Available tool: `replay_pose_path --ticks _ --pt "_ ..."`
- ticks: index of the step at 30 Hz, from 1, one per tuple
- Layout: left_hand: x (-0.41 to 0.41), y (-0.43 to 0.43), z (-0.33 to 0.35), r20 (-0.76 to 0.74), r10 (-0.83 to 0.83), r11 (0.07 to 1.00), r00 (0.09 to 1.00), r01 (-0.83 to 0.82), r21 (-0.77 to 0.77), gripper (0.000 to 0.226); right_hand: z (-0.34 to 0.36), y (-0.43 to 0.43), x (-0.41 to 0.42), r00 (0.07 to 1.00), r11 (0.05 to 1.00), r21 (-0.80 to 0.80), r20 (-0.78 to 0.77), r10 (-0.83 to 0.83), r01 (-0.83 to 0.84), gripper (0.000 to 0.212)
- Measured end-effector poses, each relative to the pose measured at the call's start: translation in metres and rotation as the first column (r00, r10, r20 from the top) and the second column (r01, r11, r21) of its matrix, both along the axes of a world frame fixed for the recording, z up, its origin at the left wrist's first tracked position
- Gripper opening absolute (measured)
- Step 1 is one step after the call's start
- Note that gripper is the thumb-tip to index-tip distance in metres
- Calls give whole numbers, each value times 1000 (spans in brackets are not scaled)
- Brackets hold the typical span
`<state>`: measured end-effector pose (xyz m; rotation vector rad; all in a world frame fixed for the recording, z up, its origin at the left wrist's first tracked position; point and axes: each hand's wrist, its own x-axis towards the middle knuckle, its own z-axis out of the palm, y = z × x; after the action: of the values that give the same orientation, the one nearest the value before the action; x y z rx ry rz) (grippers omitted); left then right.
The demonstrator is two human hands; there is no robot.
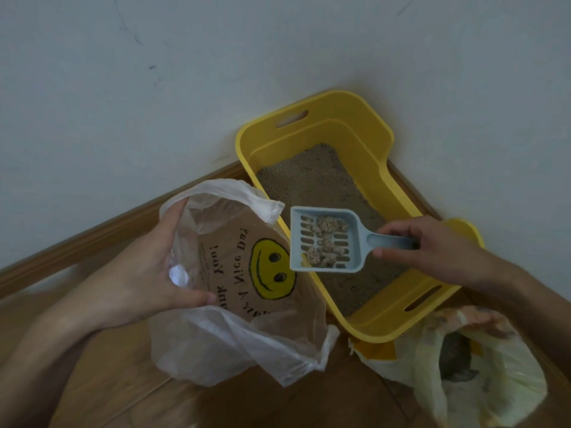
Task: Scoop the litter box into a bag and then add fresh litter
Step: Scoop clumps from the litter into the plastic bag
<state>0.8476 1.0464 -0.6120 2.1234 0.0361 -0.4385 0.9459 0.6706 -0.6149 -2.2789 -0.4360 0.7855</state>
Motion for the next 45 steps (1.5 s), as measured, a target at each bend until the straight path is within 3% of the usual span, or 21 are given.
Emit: replay_pose_path --ticks 4,14,23,27,30,38,41,45 --pt "0 1 -3 -2 1 1000 1000 -1 26 123 1 13 -10 995 995 -45 37 93 -92 12" --pt "-3 1 -5 -34 23 999 999 -22 45 131 -10 45 -23 939 966 -166 248 237 -199 18" --pt "-1 1 -5 -61 6 999 998 -4 40 135 6 97 -31 719 859 -399 489 494 -319 23" --pt "-3 0 -9 -53 10 999 999 -8 52 130 14 136 -36 632 762 -547 464 621 -347 17" --pt "-4 0 -9 -49 19 999 999 -17 50 131 22 163 -40 612 662 -613 342 713 -430 14" --pt "-7 2 -5 -51 41 998 998 -38 59 131 30 171 -50 579 651 -653 378 723 -387 13" --pt "-7 2 -6 -38 41 996 998 -38 78 129 32 168 -50 570 716 -608 472 673 -343 8" --pt "-5 -2 -5 -35 27 998 999 -25 62 124 29 165 -63 559 670 -640 419 715 -376 9"
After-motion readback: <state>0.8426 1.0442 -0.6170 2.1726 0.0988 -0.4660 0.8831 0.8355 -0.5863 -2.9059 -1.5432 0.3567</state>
